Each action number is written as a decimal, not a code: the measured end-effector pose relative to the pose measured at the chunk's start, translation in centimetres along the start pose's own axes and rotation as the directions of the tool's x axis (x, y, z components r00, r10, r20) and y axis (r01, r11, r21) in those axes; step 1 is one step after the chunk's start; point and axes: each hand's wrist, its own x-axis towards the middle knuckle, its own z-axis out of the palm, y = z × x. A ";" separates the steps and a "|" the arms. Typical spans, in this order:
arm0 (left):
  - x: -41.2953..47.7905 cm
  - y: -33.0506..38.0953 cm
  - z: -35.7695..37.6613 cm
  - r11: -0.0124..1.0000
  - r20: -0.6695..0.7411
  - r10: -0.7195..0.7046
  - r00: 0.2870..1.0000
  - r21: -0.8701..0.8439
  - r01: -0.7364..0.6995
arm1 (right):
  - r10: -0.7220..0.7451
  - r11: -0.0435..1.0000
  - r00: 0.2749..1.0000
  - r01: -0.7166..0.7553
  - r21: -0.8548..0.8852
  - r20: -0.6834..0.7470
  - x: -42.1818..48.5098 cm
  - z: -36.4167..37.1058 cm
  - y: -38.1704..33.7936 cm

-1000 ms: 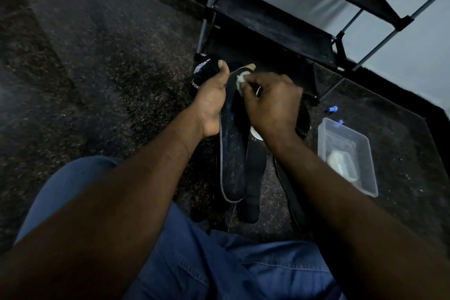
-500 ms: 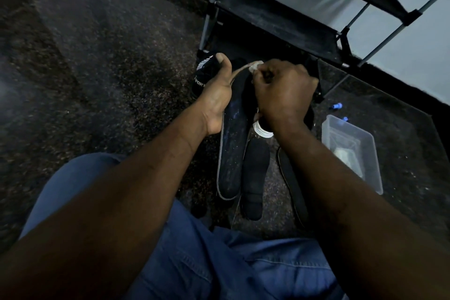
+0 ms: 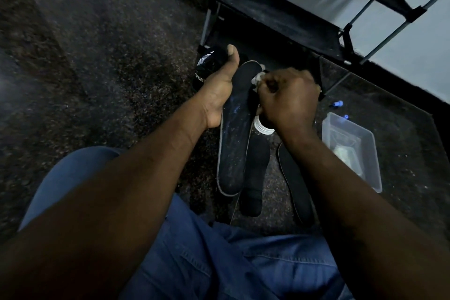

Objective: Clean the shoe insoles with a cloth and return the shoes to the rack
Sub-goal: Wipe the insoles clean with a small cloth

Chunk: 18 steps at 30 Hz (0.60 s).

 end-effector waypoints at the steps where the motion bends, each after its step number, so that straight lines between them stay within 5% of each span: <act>1: 0.0 0.0 0.1 1.000 0.013 -0.007 1.000 -0.008 0.007 | 0.029 0.999 0.999 -0.028 0.027 -0.035 0.4 0.0 -0.2; 5: -0.1 -0.1 -0.1 1.000 0.019 -0.024 1.000 0.001 0.024 | 0.070 0.973 0.997 -0.061 0.221 -0.032 1.2 0.7 -1.4; 10: 0.0 0.3 -0.2 0.999 -0.104 0.046 0.993 0.025 -0.044 | -0.082 0.956 0.994 0.056 0.288 0.077 -1.2 1.7 -2.7; 18: -0.2 0.4 0.2 0.998 -0.155 0.032 0.987 0.055 -0.024 | -0.122 0.985 0.991 0.113 0.133 0.063 0.1 1.0 -2.2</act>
